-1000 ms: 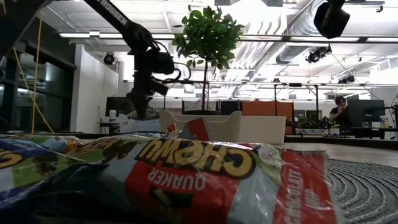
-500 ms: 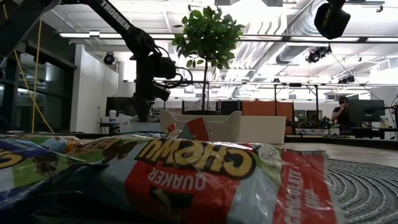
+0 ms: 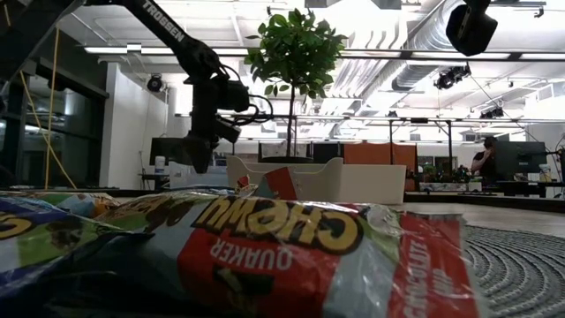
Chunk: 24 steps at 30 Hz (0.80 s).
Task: Pick and place Granola Bars by type
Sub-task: Put the blue granola bar into the transparent bin
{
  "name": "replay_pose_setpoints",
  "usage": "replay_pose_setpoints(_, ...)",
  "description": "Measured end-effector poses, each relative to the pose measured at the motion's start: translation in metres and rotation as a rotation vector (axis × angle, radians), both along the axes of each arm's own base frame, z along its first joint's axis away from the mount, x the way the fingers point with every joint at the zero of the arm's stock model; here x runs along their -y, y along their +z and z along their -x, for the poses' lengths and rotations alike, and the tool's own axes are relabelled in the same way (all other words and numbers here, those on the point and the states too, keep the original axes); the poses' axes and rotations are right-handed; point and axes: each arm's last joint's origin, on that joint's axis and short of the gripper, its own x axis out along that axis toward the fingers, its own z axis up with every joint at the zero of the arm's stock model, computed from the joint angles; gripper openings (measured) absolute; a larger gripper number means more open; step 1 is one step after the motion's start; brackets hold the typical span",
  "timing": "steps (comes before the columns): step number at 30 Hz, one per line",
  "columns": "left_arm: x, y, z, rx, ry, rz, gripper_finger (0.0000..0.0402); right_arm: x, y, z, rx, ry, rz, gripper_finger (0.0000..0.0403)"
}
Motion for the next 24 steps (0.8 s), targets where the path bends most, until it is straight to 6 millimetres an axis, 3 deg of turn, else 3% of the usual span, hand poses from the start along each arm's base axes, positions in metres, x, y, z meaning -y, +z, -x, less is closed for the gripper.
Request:
replay_pose_setpoints(6,0.003,0.016,0.003,0.026,0.004,-0.042,0.0163,0.000,0.000,0.000,-0.002,0.000,0.001,0.0000)
replay_pose_setpoints(13,0.012,0.050,0.014,0.070,0.015,-0.128,0.0163,0.000,0.000,0.000,-0.002,0.001,0.001,0.0000)
replay_pose_setpoints(19,0.024,0.085,0.033,0.139,0.070,-0.183,0.0163,0.000,0.001,0.001,0.001,0.002,0.030,0.0000)
replay_pose_setpoints(24,0.040,0.114,0.056,0.314,0.166,-0.136,0.0163,0.003,0.006,0.005,0.024,-0.019,0.078,0.0000)
